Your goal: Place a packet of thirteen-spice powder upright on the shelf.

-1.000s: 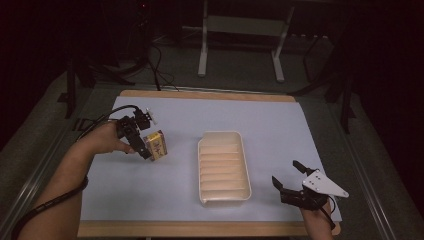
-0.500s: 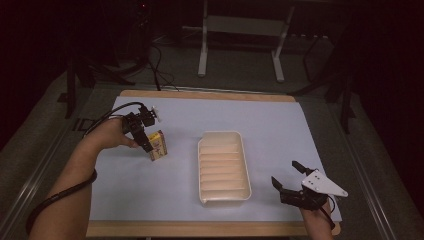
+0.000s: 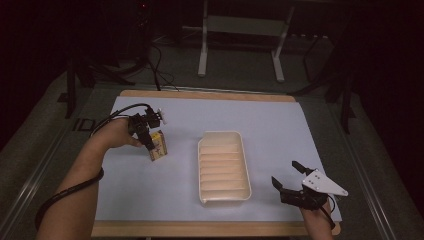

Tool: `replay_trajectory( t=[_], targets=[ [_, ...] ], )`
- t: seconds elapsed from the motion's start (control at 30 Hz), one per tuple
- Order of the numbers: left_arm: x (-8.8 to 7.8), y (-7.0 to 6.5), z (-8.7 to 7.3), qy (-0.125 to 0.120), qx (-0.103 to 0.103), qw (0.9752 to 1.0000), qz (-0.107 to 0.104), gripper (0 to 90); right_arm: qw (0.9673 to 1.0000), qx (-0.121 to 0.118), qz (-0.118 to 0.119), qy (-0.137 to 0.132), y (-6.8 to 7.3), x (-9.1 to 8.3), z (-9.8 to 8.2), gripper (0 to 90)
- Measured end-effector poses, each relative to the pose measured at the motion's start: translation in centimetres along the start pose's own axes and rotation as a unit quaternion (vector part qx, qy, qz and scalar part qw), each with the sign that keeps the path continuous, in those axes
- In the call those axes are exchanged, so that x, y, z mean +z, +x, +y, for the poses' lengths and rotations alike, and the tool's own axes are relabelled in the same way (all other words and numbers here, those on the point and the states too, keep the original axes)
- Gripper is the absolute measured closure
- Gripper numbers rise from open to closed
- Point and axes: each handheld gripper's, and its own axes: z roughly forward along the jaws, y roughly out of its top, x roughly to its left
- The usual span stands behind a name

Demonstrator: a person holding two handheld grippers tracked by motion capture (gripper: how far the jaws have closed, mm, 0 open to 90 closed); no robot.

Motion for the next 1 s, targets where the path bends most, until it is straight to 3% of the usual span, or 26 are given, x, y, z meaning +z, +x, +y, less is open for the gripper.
replay_trajectory(
  t=[0.17,0.47,0.7,1.0],
  targets=[
    [0.2,0.1,0.1,0.003,0.000,1.0000,0.002,66.5,1.0000,0.001,0.000,-0.001,0.0,-0.1,0.0,14.3],
    [-0.1,-0.2,-0.2,0.002,0.008,1.0000,0.004,67.3,1.0000,0.000,0.001,0.001,0.0,0.0,0.0,14.3],
    [-1.2,-0.7,-1.1,-0.025,0.008,0.9996,-0.012,67.4,1.0000,-0.002,0.001,0.002,0.0,0.0,0.0,14.4],
    [-2.9,-2.6,-2.2,-0.062,0.034,0.9970,-0.032,67.5,1.0000,-0.001,0.001,0.003,0.0,0.0,0.0,14.5]
  ],
)
